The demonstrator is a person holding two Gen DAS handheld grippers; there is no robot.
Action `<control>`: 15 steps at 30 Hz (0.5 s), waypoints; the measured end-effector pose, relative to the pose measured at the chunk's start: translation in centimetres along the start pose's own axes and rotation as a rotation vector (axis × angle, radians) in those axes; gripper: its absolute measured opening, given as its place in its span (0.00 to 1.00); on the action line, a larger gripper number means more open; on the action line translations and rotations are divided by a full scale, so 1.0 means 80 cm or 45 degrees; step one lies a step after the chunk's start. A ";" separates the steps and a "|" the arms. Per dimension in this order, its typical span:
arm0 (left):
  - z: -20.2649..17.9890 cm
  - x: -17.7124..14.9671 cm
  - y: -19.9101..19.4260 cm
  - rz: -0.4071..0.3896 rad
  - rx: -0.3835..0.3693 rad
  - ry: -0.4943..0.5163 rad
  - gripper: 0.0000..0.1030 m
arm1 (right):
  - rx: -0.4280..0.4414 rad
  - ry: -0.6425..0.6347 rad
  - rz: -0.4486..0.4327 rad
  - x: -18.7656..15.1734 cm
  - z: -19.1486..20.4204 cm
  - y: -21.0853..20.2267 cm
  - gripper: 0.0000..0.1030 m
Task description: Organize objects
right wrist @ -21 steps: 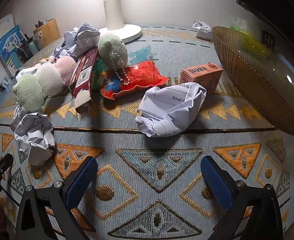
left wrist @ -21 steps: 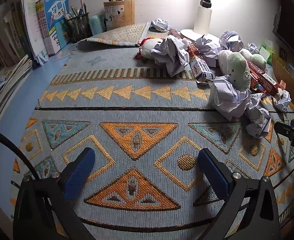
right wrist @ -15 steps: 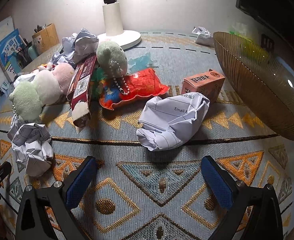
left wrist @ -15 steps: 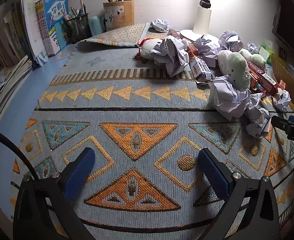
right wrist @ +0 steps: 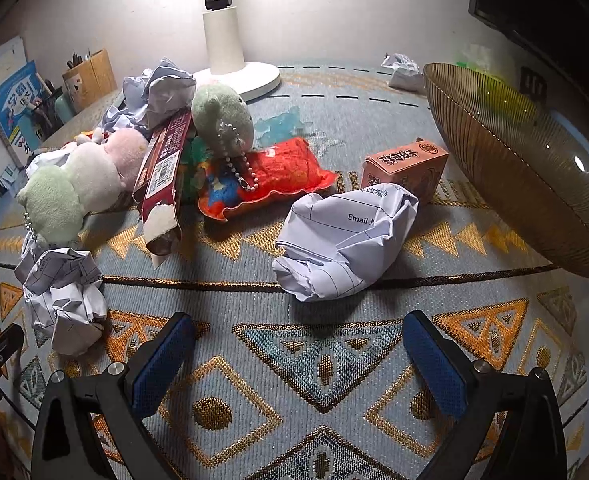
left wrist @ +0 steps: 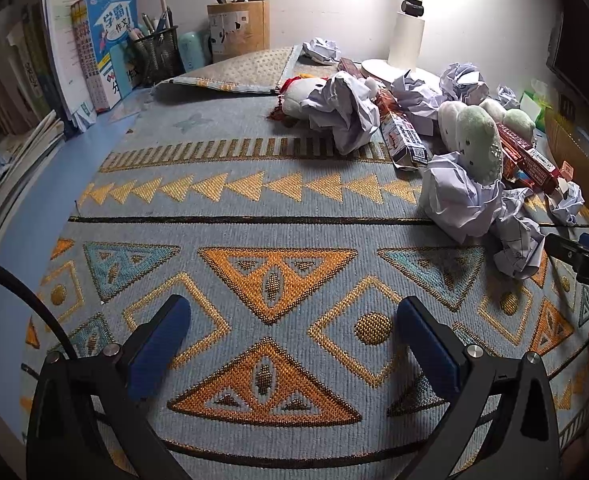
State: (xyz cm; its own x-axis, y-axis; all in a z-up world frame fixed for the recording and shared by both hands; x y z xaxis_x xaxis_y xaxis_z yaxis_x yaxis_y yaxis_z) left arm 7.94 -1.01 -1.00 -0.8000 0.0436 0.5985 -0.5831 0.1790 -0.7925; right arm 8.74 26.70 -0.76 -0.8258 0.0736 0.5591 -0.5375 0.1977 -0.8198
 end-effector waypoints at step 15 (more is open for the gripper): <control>0.000 0.000 0.000 0.000 0.000 0.001 1.00 | 0.000 0.001 0.001 0.001 0.002 0.002 1.00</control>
Point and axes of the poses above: each gripper's, at about its wrist camera, not at the fingertips, and y roughly the way its jaws point, z to its left, x to its top, the point moved 1 cm from there along y, roughly the way its jaws point, and after that the axes turned 8 degrees about -x, right-handed, at the moved point
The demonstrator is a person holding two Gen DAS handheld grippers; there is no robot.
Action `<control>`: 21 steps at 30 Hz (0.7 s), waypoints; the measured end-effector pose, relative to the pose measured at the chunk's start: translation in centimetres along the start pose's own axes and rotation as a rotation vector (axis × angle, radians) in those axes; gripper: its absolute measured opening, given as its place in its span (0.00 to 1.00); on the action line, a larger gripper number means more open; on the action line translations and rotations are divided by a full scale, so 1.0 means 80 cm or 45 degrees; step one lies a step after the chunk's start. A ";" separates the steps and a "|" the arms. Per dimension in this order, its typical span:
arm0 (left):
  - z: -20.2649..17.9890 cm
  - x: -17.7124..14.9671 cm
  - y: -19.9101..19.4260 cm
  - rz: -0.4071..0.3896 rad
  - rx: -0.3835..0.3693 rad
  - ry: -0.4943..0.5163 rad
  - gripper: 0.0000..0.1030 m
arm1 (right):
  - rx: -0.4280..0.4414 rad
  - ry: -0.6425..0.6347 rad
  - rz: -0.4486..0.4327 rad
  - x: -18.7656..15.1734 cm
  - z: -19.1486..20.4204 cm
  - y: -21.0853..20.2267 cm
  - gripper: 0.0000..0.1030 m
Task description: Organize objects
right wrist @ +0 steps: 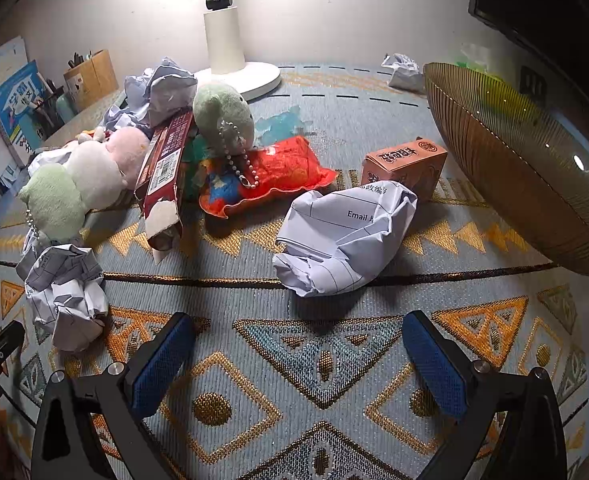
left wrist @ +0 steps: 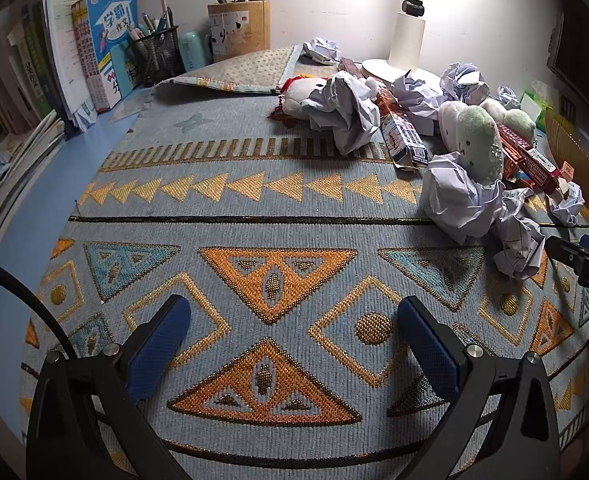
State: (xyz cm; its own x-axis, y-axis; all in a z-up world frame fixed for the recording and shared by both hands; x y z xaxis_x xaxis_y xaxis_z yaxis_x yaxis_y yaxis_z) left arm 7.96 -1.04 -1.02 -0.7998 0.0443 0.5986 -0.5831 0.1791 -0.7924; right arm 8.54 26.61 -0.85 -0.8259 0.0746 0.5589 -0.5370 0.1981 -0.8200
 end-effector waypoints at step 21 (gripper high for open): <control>-0.007 0.010 -0.005 0.043 -0.135 0.076 1.00 | 0.027 -0.040 0.009 -0.034 -0.009 -0.022 1.00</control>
Point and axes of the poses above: each gripper's, at about its wrist camera, not at the fingertips, and y roughly the way its jaws point, z to its left, x to its top, the point moved 1 cm from there along y, roughly the way its jaws point, and after that the axes turned 8 degrees about -x, right-handed, at the moved point
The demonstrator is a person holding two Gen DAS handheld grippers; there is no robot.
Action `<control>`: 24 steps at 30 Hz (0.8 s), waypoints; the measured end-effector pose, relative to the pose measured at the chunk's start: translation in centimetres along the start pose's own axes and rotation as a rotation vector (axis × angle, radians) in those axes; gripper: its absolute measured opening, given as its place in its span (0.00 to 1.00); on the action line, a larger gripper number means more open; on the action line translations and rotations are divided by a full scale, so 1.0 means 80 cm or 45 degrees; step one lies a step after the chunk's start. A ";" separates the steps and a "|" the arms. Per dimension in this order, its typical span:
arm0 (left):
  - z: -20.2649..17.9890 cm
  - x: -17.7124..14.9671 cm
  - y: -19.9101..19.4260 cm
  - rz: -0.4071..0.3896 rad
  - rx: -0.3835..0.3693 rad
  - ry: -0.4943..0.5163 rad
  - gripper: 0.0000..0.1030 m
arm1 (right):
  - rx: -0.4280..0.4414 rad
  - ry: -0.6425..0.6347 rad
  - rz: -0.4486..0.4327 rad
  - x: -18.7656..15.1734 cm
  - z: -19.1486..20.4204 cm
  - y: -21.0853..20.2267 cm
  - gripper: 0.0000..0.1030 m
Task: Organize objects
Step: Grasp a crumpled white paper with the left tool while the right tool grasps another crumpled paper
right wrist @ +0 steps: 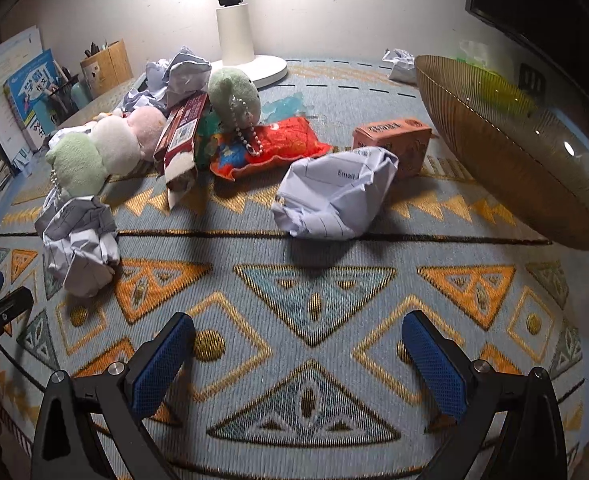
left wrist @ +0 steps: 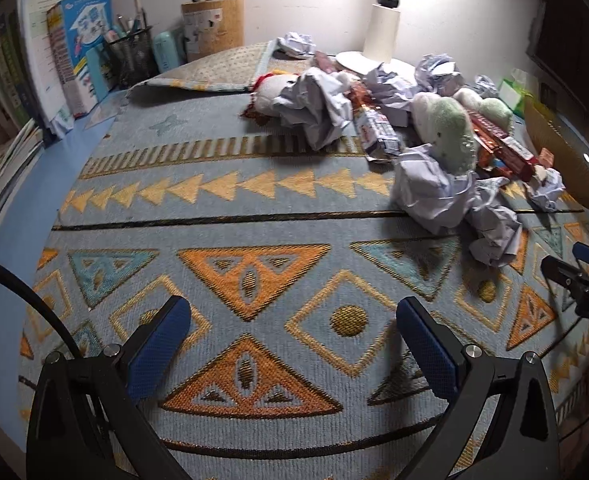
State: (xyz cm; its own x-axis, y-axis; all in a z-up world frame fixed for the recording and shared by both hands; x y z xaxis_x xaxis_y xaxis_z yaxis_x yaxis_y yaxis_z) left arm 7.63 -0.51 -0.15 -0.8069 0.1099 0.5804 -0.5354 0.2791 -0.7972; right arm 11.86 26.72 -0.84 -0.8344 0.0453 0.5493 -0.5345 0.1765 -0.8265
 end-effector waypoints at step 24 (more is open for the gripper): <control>0.041 0.149 0.097 0.003 -0.469 -0.241 0.44 | 0.300 -0.270 -0.101 0.042 0.145 -0.006 0.48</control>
Point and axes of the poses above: each gripper's, at about its wrist camera, not at the fingertips, and y roughly the way its jaws point, z to its left, x to its top, the point moved 1 cm from there along y, roughly the way its jaws point, and after that the axes turned 8 degrees about -x, right-handed, at the moved point
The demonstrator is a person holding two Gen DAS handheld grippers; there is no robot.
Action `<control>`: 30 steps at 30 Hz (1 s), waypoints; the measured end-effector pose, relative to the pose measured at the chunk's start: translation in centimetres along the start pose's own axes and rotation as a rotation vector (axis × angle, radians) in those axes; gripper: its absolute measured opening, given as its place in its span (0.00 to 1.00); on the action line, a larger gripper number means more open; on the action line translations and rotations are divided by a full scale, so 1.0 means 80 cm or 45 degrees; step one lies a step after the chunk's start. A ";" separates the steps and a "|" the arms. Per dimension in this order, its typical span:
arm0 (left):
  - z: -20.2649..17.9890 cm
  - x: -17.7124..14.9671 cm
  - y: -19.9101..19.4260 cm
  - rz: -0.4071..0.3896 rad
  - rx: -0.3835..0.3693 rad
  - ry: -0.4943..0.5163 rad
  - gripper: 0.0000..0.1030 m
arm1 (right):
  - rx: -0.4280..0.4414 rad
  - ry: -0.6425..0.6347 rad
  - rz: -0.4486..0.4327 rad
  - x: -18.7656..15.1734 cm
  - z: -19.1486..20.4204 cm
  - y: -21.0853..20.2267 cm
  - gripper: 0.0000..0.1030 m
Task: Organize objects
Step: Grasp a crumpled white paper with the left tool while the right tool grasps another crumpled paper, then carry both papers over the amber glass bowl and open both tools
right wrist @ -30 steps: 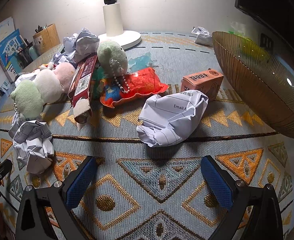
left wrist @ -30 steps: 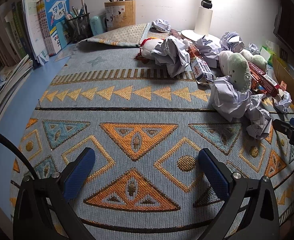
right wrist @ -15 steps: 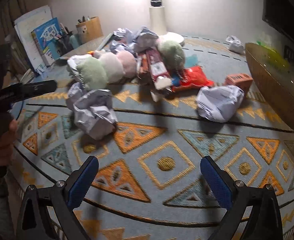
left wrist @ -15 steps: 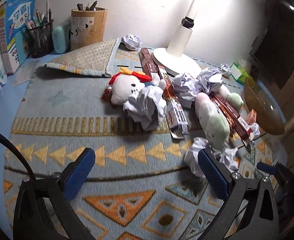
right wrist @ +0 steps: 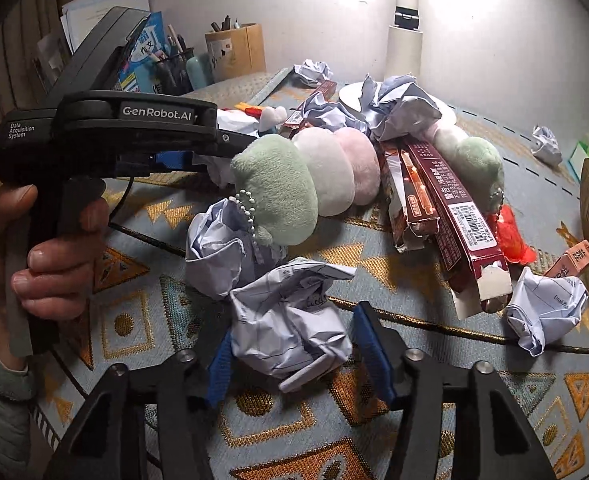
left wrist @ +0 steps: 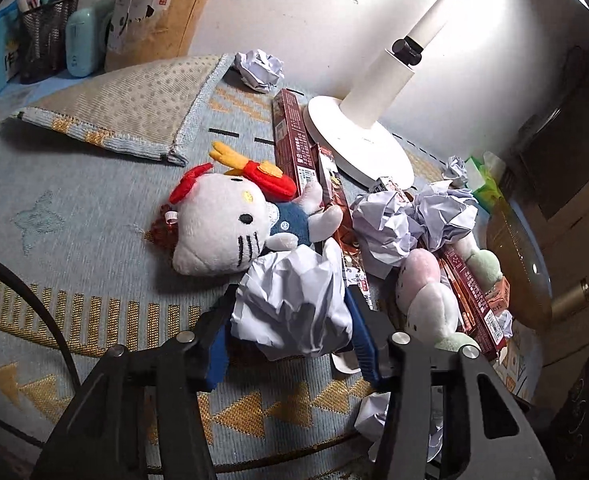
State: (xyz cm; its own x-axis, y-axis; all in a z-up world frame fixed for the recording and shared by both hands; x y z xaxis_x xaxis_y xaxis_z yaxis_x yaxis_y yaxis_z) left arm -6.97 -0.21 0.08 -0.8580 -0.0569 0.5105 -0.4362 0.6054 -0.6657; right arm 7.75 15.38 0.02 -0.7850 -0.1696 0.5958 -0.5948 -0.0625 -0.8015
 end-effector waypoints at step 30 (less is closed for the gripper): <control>-0.377 -0.032 0.006 -0.032 -0.243 0.516 0.42 | -0.473 0.588 -0.320 -0.060 -0.333 -0.236 0.47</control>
State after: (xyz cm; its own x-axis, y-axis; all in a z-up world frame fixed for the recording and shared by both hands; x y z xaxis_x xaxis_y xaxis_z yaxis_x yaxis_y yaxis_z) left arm 3.25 24.18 14.88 -0.6558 0.2190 0.7224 -0.3650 0.7457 -0.5574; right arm 18.11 43.57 13.70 -0.5581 0.2520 0.7906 -0.7257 0.3138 -0.6123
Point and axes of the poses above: each gripper's, at about its wrist camera, not at the fingertips, and y roughly the way its jaws point, z to its left, x to its top, the point moved 1 cm from there along y, roughly the way its jaws point, and after that the axes turned 8 degrees about -x, right-handed, at the moved point
